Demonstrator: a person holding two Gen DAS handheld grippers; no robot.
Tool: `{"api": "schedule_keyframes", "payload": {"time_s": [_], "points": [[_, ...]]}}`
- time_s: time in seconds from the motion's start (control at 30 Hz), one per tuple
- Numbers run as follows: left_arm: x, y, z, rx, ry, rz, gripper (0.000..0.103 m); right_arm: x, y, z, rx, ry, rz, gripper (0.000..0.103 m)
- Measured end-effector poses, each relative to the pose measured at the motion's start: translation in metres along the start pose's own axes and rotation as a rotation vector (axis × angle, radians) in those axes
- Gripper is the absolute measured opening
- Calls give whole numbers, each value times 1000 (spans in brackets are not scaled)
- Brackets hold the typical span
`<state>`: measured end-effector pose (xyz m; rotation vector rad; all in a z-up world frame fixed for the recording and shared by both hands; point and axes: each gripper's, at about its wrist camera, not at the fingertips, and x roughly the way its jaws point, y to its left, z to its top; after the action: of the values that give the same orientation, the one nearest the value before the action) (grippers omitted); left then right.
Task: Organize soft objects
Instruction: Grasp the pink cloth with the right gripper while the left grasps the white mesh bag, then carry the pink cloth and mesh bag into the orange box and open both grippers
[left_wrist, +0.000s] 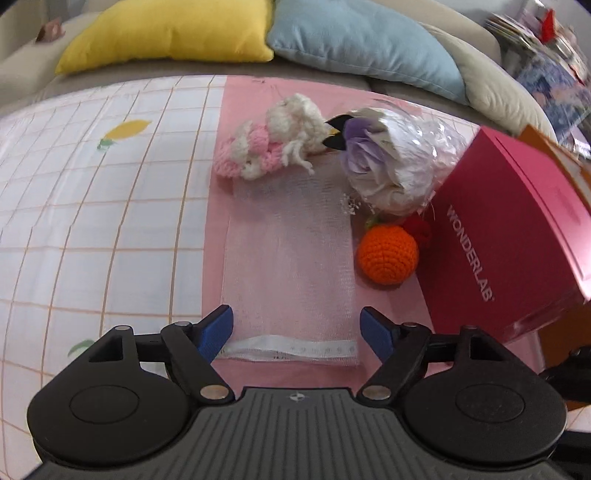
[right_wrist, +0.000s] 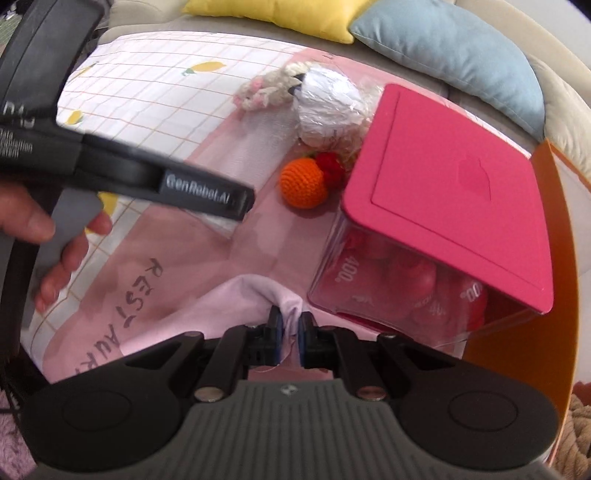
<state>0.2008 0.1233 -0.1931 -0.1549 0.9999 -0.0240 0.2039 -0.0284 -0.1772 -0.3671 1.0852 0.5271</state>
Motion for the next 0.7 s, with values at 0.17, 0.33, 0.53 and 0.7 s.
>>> {"api": "schedule_keyframes", "payload": {"time_s": [0.17,0.33,0.53,0.7], "points": [[5,-13,-3,96,-5,69,94,4,-6,-1,37,17,23,6],[3,-9,-3,95,-32,98,57,7,-7,-3,32,24,29,7],[-13,7,-11,43,-59,86,6,6,0,-9,-28,23,7,7],[-45,10,-21,9,-90,59,5,-2,0,-12,-34,-3,7,7]]}}
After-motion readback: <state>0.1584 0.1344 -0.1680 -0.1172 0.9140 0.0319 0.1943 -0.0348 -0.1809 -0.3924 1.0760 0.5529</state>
